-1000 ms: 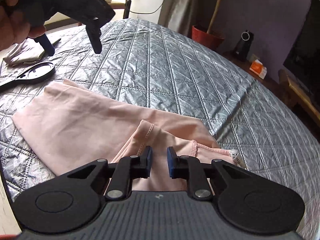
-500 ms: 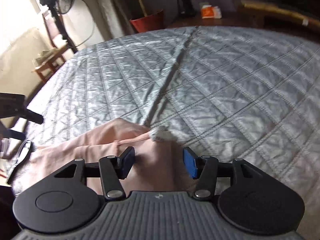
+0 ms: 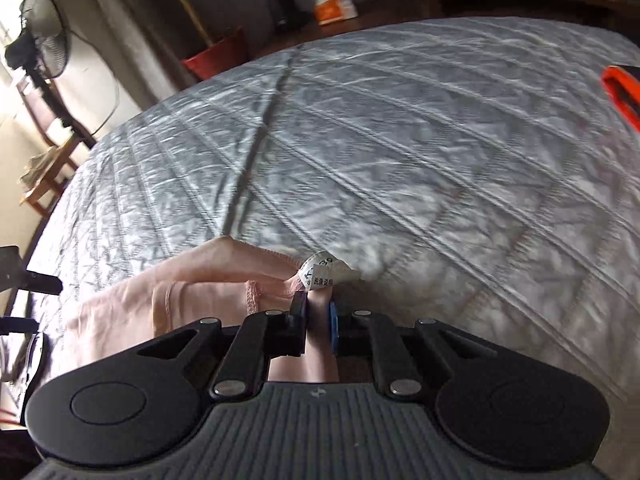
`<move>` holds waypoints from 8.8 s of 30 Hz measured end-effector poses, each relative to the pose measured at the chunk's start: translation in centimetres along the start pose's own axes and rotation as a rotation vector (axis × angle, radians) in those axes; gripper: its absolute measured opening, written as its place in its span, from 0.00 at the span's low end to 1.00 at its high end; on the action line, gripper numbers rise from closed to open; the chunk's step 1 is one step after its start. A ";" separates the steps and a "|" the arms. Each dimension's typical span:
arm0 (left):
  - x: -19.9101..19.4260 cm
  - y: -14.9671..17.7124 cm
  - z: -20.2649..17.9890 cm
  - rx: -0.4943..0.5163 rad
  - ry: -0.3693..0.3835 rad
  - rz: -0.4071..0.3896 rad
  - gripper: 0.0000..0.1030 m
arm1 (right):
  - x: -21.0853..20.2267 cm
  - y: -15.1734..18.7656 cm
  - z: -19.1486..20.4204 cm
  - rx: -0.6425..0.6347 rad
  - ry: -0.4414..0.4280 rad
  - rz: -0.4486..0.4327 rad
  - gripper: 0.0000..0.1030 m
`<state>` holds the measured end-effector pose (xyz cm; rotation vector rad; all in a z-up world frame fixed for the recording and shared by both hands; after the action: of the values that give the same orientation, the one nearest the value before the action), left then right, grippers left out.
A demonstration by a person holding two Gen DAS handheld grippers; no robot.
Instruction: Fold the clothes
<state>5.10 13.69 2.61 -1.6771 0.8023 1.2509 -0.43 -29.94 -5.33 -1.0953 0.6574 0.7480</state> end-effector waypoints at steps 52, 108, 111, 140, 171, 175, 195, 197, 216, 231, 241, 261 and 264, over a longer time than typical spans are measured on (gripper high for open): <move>-3.1 -3.1 4.3 -0.088 0.001 -0.075 1.00 | 2.6 12.9 24.2 -0.963 -0.193 -0.009 0.44; -1.1 3.0 -7.7 0.213 0.065 -0.010 1.00 | -6.3 9.0 1.3 0.441 -0.028 -0.154 0.04; -0.7 3.9 -8.9 0.252 0.062 -0.003 1.00 | -6.7 9.4 0.4 0.471 -0.009 -0.126 0.08; 2.2 8.9 -11.5 0.431 -0.038 0.040 1.00 | -4.9 -0.2 4.6 -0.306 -0.026 -0.024 0.46; -12.1 23.0 -9.7 0.583 0.028 -0.064 1.00 | -15.6 10.4 1.4 0.264 -0.078 -0.147 0.66; -16.6 24.4 -8.9 0.593 0.035 -0.154 1.00 | -15.1 10.5 2.7 0.205 -0.075 -0.134 0.66; -23.0 26.6 -11.6 0.614 0.033 -0.241 1.00 | -15.2 10.7 2.1 0.203 -0.095 -0.130 0.66; -23.0 26.6 -11.7 0.613 0.030 -0.243 1.00 | -15.1 10.6 2.1 0.201 -0.099 -0.125 0.66; -21.5 25.9 -11.5 0.610 0.042 -0.218 1.00 | -14.4 10.9 2.1 0.214 -0.118 -0.082 0.66; -12.4 13.7 -9.4 0.474 -0.041 -0.169 1.00 | -12.7 11.4 1.7 0.316 -0.229 0.029 0.67; -4.9 11.4 -11.3 0.556 -0.092 -0.140 1.00 | -10.6 10.3 -0.2 0.473 -0.323 0.082 0.70; 2.1 10.3 -13.4 0.638 -0.165 -0.060 1.00 | -3.5 5.0 -2.6 0.319 -0.388 0.069 0.87; 2.6 10.2 -13.1 0.613 -0.156 -0.058 1.00 | -2.9 4.4 -2.2 0.294 -0.429 0.080 0.86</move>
<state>2.13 -2.50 -1.07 -1.0868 0.9182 0.9514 -5.94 -31.37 -6.09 -0.6147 0.4276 0.8902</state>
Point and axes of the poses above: each gripper's, at about its wrist camera, not at the fingertips, and x roughly the way its jaws point, z to its left, y to its underside, the point moved 5 cm from there along x, roughly the way its jaws point, and after that the axes turned 2 degrees about -y, right-handed, at the moved point
